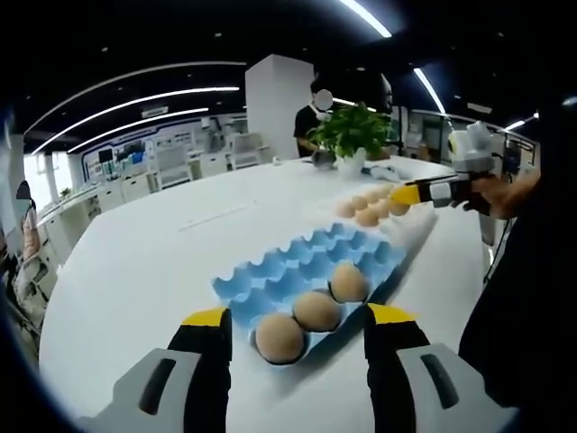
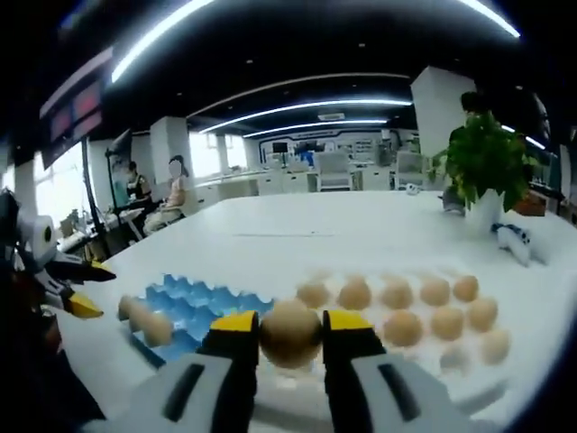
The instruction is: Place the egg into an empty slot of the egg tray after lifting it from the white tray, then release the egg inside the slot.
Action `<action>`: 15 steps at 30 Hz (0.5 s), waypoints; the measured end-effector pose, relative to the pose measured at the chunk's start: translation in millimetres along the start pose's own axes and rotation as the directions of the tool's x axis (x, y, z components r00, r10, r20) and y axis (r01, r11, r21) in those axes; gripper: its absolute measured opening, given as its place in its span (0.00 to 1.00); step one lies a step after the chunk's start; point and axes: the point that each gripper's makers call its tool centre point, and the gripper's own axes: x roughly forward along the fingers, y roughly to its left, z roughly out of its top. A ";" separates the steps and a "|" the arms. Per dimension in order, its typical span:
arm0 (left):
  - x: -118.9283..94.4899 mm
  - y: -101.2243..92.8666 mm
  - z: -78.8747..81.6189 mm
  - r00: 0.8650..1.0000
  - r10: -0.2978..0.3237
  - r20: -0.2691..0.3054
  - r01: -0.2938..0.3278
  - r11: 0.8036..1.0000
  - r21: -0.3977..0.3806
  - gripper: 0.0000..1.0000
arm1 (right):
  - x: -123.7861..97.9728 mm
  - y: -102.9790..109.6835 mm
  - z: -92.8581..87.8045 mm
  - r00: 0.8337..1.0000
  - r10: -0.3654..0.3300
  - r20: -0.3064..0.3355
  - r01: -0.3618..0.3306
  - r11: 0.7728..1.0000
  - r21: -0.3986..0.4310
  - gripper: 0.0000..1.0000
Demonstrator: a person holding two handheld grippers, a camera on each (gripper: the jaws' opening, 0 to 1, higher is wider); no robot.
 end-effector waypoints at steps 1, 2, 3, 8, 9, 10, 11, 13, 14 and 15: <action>0.0 0.0 -0.7 1.000 0.001 -0.001 -0.001 1.000 0.001 0.59 | 2.3 11.8 0.6 0.999 0.040 0.001 -0.040 0.999 0.005 0.27; 0.1 -0.1 -1.3 1.000 0.001 -0.003 -0.001 1.000 0.001 0.59 | 3.6 19.1 0.1 0.998 0.063 -0.001 -0.063 0.998 0.007 0.27; 0.2 -0.2 -1.8 1.000 0.001 -0.005 -0.001 1.000 0.001 0.59 | 5.1 25.5 -0.7 0.997 0.078 -0.002 -0.078 0.997 0.005 0.27; -0.4 -2.1 -0.4 1.000 -0.002 0.002 0.002 1.000 0.000 0.59 | 13.1 67.2 -15.4 0.977 0.207 -0.043 -0.208 0.978 -0.012 0.27; -0.6 -1.9 -0.6 1.000 0.000 0.001 0.000 1.000 0.002 0.59 | 13.8 72.2 -16.7 0.975 0.217 -0.049 -0.218 0.976 -0.020 0.27; -1.2 -1.4 -0.9 1.000 0.003 0.001 -0.003 1.000 0.003 0.59 | 15.3 80.2 -16.7 0.971 0.235 -0.045 -0.237 0.971 -0.043 0.27; -1.6 -1.2 -0.9 1.000 0.004 0.002 -0.004 1.000 0.002 0.59 | 16.2 87.1 -17.9 0.963 0.263 -0.052 -0.265 0.963 -0.052 0.27; -2.4 -0.6 -1.7 1.000 0.005 0.001 -0.005 1.000 -0.004 0.59 | 19.0 96.0 -20.0 0.958 0.282 -0.062 -0.286 0.954 -0.084 0.27; -2.8 -0.2 -2.2 1.000 0.006 0.000 -0.006 1.000 -0.001 0.59 | 19.8 103.7 -22.9 0.946 0.315 -0.076 -0.321 0.942 -0.095 0.27; -3.0 -0.2 -2.2 1.000 0.007 -0.001 -0.007 1.000 -0.001 0.59 | 20.8 105.2 -24.7 0.946 0.315 -0.082 -0.322 0.941 -0.102 0.27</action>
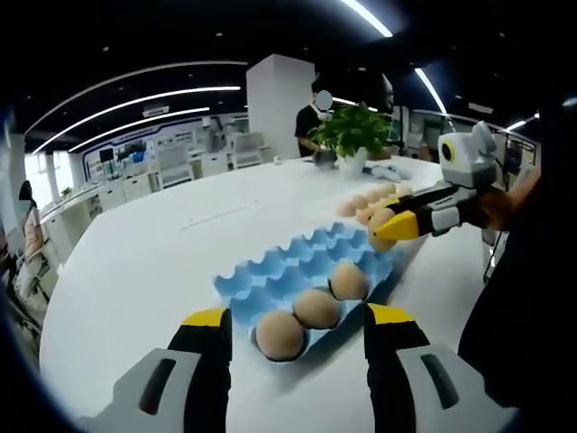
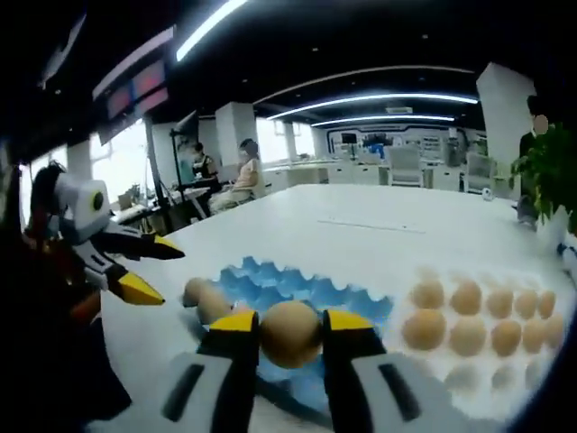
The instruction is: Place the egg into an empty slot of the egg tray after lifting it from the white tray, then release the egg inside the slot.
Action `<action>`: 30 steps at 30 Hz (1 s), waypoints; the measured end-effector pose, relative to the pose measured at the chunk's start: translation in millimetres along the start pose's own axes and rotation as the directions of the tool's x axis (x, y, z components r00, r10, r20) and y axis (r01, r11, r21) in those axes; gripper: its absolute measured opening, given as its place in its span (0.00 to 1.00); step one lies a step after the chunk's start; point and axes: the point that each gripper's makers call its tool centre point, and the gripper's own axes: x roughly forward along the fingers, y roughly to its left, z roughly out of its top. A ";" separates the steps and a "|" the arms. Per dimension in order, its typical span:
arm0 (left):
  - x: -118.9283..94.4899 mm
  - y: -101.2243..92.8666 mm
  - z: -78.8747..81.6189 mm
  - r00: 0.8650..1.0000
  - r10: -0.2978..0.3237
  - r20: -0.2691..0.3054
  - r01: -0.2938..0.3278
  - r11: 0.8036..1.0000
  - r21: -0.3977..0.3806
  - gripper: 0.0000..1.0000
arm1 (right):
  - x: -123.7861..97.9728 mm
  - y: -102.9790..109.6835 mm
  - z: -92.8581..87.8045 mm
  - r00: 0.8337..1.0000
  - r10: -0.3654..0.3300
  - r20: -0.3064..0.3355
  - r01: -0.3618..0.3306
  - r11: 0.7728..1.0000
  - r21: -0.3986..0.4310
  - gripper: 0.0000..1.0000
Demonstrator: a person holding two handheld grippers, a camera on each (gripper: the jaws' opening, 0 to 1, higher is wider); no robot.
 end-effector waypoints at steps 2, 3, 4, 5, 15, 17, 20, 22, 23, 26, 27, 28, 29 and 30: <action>-0.5 -0.1 0.8 1.000 0.001 0.003 -0.001 1.000 -0.002 0.59 | 4.2 3.6 -4.6 1.000 0.016 -0.009 -0.016 1.000 -0.017 0.27; -0.8 0.0 1.1 1.000 0.003 0.003 -0.003 1.000 -0.003 0.59 | 6.6 4.6 -8.6 1.000 0.021 -0.019 -0.021 0.999 -0.029 0.27; -0.9 0.3 1.3 1.000 0.005 0.003 -0.005 1.000 -0.003 0.59 | 7.3 5.0 -9.6 1.000 0.022 -0.021 -0.023 0.999 -0.033 0.27; -1.0 0.6 1.4 1.000 0.007 0.004 -0.007 1.000 -0.003 0.60 | 9.4 7.3 -11.6 0.999 0.031 -0.030 -0.033 0.999 -0.039 0.27; -1.3 3.2 -0.4 1.000 0.010 0.003 -0.010 1.000 -0.005 0.59 | 17.7 6.3 -29.2 0.996 0.045 -0.071 -0.049 0.997 -0.054 0.27; -1.3 3.5 -0.3 1.000 0.009 0.003 -0.009 1.000 -0.008 0.59 | 17.2 7.5 -29.7 0.996 0.051 -0.067 -0.055 0.997 -0.057 0.27; -1.2 3.8 -1.0 1.000 0.009 0.000 -0.009 1.000 -0.003 0.59 | 19.4 9.4 -31.6 0.996 0.059 -0.068 -0.064 0.995 -0.070 0.27; -0.9 3.4 -1.5 1.000 0.007 0.001 -0.007 1.000 -0.004 0.59 | 20.9 9.4 -31.5 0.996 0.063 -0.067 -0.069 0.993 -0.092 0.27; -0.7 3.2 -1.8 1.000 0.007 -0.001 -0.007 1.000 -0.003 0.59 | 21.1 9.3 -31.4 0.996 0.066 -0.067 -0.073 0.993 -0.097 0.27; -0.5 1.8 -0.6 1.000 0.002 -0.002 -0.002 1.000 -0.002 0.59 | 22.2 9.2 -31.4 0.995 0.072 -0.064 -0.080 0.989 -0.123 0.27; -0.5 1.7 -0.3 1.000 0.002 -0.002 -0.002 1.000 -0.001 0.59 | 21.7 9.0 -31.3 0.995 0.074 -0.065 -0.081 0.990 -0.115 0.27; -0.5 1.6 -0.1 1.000 0.002 -0.002 -0.002 1.000 0.000 0.59 | 21.9 9.1 -31.1 0.995 0.079 -0.065 -0.086 0.989 -0.118 0.27; -0.5 1.7 0.0 1.000 0.001 0.001 -0.001 1.000 0.000 0.59 | 22.1 9.2 -30.9 0.994 0.083 -0.065 -0.091 0.989 -0.120 0.27; -0.6 1.8 0.3 1.000 0.002 0.001 -0.002 1.000 0.000 0.59 | 22.5 9.5 -30.8 0.994 0.084 -0.066 -0.092 0.988 -0.122 0.28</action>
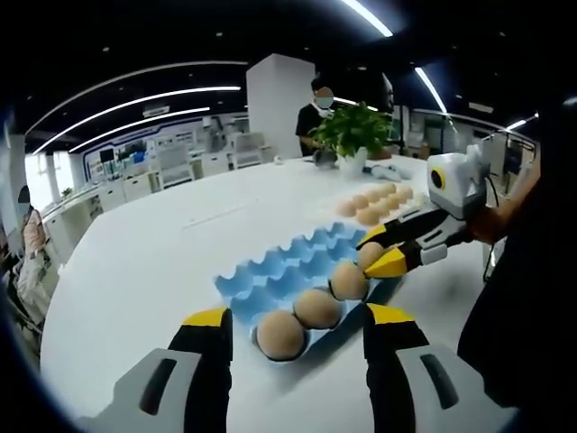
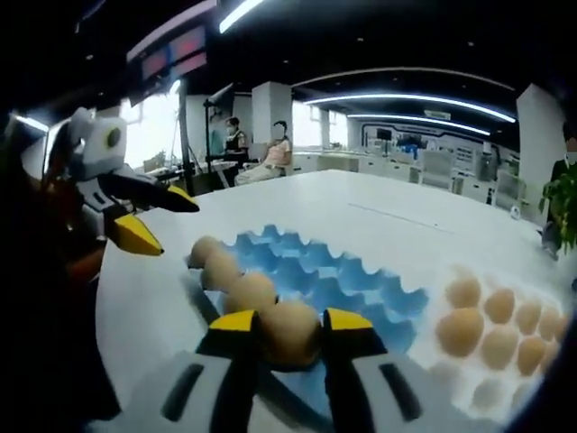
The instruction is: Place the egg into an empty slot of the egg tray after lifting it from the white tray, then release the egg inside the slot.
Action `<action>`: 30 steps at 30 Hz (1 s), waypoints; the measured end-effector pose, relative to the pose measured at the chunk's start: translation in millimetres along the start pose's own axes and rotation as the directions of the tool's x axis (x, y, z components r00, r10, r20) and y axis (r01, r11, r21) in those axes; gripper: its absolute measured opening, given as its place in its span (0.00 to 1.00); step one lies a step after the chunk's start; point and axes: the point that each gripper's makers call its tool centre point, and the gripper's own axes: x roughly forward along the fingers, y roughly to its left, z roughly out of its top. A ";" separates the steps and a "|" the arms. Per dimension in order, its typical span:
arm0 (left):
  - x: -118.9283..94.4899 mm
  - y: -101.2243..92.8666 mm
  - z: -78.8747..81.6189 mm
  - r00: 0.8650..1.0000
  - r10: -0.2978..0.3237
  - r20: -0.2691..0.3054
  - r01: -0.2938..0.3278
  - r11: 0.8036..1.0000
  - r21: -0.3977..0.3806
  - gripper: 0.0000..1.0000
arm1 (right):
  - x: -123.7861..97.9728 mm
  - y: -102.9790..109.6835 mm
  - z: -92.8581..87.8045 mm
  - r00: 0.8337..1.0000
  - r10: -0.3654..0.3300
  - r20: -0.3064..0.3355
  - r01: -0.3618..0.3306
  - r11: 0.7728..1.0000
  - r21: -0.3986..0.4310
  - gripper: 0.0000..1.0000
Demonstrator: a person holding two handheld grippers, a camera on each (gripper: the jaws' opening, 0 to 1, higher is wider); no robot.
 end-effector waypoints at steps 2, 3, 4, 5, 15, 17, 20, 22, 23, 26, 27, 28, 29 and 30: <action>0.0 0.3 0.8 1.000 0.002 0.000 -0.002 1.000 0.001 0.59 | -0.2 0.1 0.0 1.000 0.004 0.001 -0.004 1.000 -0.001 0.28; 0.0 0.1 1.4 1.000 0.002 0.002 -0.002 1.000 0.000 0.59 | -0.7 0.1 0.0 1.000 0.005 0.001 -0.005 1.000 0.002 0.27; 0.1 -0.1 2.0 1.000 0.001 0.005 -0.001 1.000 -0.001 0.59 | -1.1 1.9 0.3 1.000 0.012 0.003 -0.012 1.000 0.004 0.27; 0.2 -0.4 2.2 1.000 0.000 0.005 0.000 1.000 0.000 0.59 | -2.3 1.5 0.7 1.000 0.011 0.005 -0.011 1.000 -0.003 0.27; 1.6 -5.8 9.2 1.000 -0.011 0.005 0.011 1.000 0.018 0.58 | -15.9 0.7 -1.8 1.000 0.003 0.015 -0.004 0.999 0.036 0.30; 1.5 -6.6 11.0 1.000 -0.012 0.009 0.012 1.000 0.015 0.58 | -19.6 -0.7 -3.4 1.000 0.000 0.012 -0.001 0.999 0.038 0.29; 1.4 -7.3 13.2 1.000 -0.013 0.013 0.013 1.000 0.012 0.58 | -27.7 -6.1 -4.3 1.000 -0.019 0.012 0.018 0.999 0.048 0.30; 1.4 -7.7 13.3 1.000 -0.014 0.014 0.014 1.000 0.014 0.58 | -31.1 -8.8 -3.8 0.999 -0.026 0.018 0.025 0.998 0.057 0.30; 1.4 -8.0 13.0 1.000 -0.015 0.012 0.015 1.000 0.014 0.58 | -33.1 -10.9 -4.3 0.999 -0.034 0.016 0.033 0.998 0.061 0.30; 1.1 -8.7 13.0 1.000 -0.017 0.012 0.016 1.000 0.016 0.58 | -39.9 -17.7 -3.9 0.998 -0.061 0.021 0.060 0.996 0.060 0.28; 0.9 -9.0 13.1 1.000 -0.018 0.013 0.018 1.000 0.016 0.58 | -43.5 -21.7 -3.4 0.997 -0.072 0.026 0.070 0.995 0.066 0.28; 1.0 -8.5 11.7 1.000 -0.017 0.010 0.017 1.000 0.016 0.58 | -46.1 -25.0 -3.7 0.996 -0.080 0.025 0.078 0.994 0.081 0.28; 0.9 -8.1 11.4 1.000 -0.015 0.010 0.015 1.000 0.018 0.58 | -49.1 -30.2 -4.9 0.995 -0.101 0.025 0.098 0.991 0.091 0.28; 0.9 -8.2 11.4 1.000 -0.015 0.011 0.015 1.000 0.016 0.58 | -53.1 -36.4 -7.1 0.993 -0.117 0.021 0.115 0.990 0.087 0.28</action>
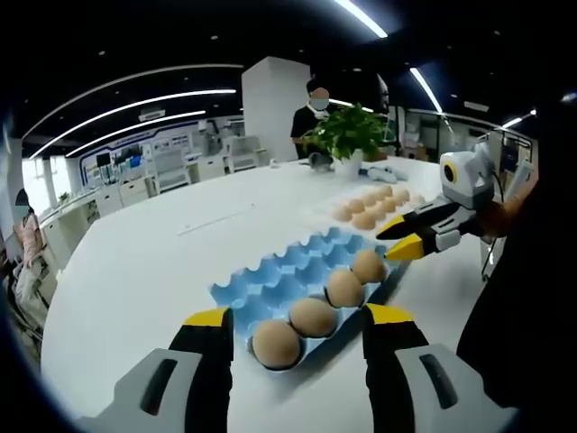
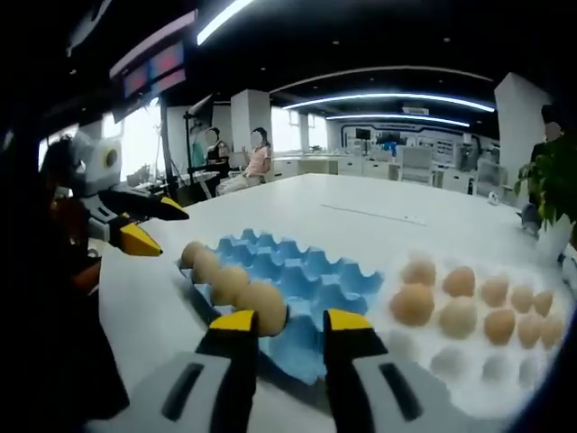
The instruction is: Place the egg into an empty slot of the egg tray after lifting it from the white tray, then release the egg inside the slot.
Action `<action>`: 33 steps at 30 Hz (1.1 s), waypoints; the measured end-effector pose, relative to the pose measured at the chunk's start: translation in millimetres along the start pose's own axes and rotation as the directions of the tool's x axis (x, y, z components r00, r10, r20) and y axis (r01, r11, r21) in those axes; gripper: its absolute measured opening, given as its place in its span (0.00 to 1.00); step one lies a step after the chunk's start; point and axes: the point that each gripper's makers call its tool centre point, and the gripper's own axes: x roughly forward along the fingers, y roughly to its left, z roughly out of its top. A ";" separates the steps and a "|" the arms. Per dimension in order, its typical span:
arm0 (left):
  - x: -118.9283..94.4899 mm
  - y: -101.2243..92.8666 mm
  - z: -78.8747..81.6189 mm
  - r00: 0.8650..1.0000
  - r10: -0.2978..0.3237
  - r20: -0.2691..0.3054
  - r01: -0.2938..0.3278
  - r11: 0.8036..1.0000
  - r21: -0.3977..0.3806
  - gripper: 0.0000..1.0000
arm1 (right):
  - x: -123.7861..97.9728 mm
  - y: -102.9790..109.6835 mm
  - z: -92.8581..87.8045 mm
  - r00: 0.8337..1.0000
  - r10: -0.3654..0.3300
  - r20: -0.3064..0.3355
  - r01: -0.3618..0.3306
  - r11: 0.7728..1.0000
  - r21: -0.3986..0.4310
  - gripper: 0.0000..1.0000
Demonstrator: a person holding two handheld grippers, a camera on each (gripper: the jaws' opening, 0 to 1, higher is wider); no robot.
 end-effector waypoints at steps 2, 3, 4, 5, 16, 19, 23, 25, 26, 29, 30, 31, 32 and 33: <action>0.1 -0.1 0.4 1.000 -0.001 0.003 0.001 1.000 -0.006 0.58 | -4.5 -10.5 -2.4 0.999 -0.032 -0.004 0.032 0.999 0.010 0.28; 0.4 -0.2 0.2 1.000 -0.002 0.002 0.002 1.000 -0.005 0.58 | -7.3 -17.6 -4.6 0.999 -0.052 -0.008 0.053 0.998 0.025 0.28; 1.0 -0.5 -0.4 1.000 -0.003 -0.004 0.003 1.000 0.000 0.58 | -9.3 -22.6 -8.0 0.998 -0.065 -0.025 0.066 0.997 0.038 0.28; 1.3 -0.7 -0.6 1.000 -0.003 -0.006 0.003 1.000 0.003 0.58 | -12.3 -30.5 -9.0 0.995 -0.092 -0.025 0.093 0.995 0.036 0.27; 4.5 -0.6 -3.6 1.000 -0.014 -0.004 0.014 1.000 -0.004 0.58 | -48.3 -109.6 -10.7 0.937 -0.350 0.000 0.350 0.935 0.066 0.27; 4.6 2.2 -6.1 1.000 -0.010 -0.007 0.010 1.000 -0.004 0.58 | -68.5 -139.7 -14.2 0.897 -0.443 -0.001 0.441 0.894 0.080 0.27; 5.5 2.2 -8.9 1.000 -0.015 -0.015 0.015 1.000 0.000 0.57 | -93.1 -173.6 -18.3 0.844 -0.536 -0.001 0.533 0.839 0.109 0.28; 5.9 2.0 -9.1 1.000 -0.016 -0.012 0.016 1.000 0.002 0.57 | -105.4 -188.5 -22.5 0.817 -0.577 -0.009 0.572 0.809 0.135 0.27; 5.9 1.9 -9.1 1.000 -0.016 -0.011 0.016 1.000 0.001 0.57 | -109.7 -194.1 -22.5 0.805 -0.593 -0.003 0.587 0.797 0.143 0.27; 5.8 2.7 -8.9 1.000 -0.014 -0.007 0.014 1.000 -0.002 0.57 | -124.9 -211.6 -27.5 0.771 -0.637 -0.012 0.628 0.757 0.179 0.27; 5.6 3.2 -9.1 1.000 -0.013 -0.007 0.013 1.000 0.000 0.57 | -127.3 -214.6 -28.3 0.767 -0.641 -0.014 0.633 0.753 0.179 0.27; 5.4 3.5 -9.4 1.000 -0.012 -0.009 0.012 1.000 0.001 0.57 | -131.0 -217.8 -29.3 0.756 -0.654 -0.018 0.647 0.742 0.175 0.27; 4.9 3.8 -9.4 1.000 -0.011 -0.008 0.011 1.000 0.000 0.57 | -134.6 -222.0 -30.3 0.746 -0.666 -0.019 0.659 0.733 0.170 0.27; 4.8 4.1 -9.6 1.000 -0.010 -0.008 0.010 1.000 0.000 0.57 | -136.5 -225.7 -32.5 0.743 -0.669 -0.027 0.663 0.729 0.172 0.27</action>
